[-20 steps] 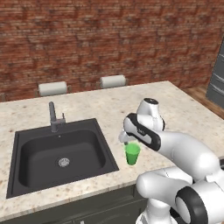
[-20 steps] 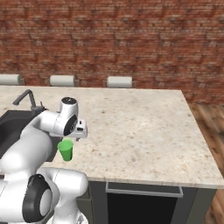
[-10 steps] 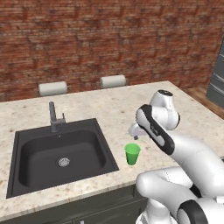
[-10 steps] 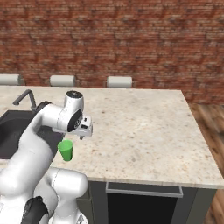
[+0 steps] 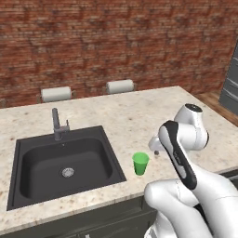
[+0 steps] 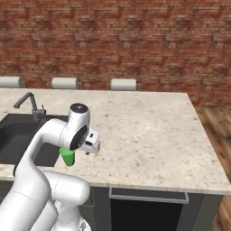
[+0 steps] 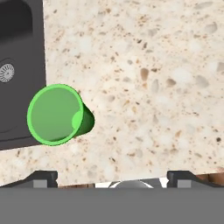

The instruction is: Pick the cup and bowl from the counter and place them on the counter next to the sink.

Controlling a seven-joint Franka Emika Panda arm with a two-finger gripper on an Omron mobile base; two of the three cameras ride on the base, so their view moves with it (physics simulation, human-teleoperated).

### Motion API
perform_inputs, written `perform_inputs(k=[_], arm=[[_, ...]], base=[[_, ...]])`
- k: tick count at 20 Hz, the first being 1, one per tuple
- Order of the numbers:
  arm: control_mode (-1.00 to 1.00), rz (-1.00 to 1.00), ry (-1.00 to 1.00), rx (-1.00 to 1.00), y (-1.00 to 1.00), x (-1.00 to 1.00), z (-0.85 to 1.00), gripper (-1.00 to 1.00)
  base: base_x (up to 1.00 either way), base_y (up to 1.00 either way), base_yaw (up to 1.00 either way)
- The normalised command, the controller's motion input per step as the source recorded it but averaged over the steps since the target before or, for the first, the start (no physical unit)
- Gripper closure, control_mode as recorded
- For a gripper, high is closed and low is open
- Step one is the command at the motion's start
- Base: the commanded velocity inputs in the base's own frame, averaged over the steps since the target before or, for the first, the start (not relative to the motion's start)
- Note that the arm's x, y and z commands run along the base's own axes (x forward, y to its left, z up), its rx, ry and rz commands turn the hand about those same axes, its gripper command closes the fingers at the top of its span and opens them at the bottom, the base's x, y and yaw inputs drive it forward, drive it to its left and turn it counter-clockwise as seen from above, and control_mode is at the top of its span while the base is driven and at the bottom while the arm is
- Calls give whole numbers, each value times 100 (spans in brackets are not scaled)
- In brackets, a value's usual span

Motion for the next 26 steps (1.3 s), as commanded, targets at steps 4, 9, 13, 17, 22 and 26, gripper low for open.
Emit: perform_inputs(k=[4, 9, 13, 17, 22, 26], arm=[[-100, 0, 0, 0, 0, 0, 0, -100], [100, 0, 0, 0, 0, 0, 0, -100], [100, 0, 0, 0, 0, 0, 0, -100], [100, 0, 0, 0, 0, 0, 0, -100], [100, 0, 0, 0, 0, 0, 0, -100], [100, 0, 0, 0, 0, 0, 0, -100]], base=[[0, 0, 0], [0, 1, 0], [-69, -19, -5], [-100, -79, -22], [-64, -45, -48], [-1, -37, -81]])
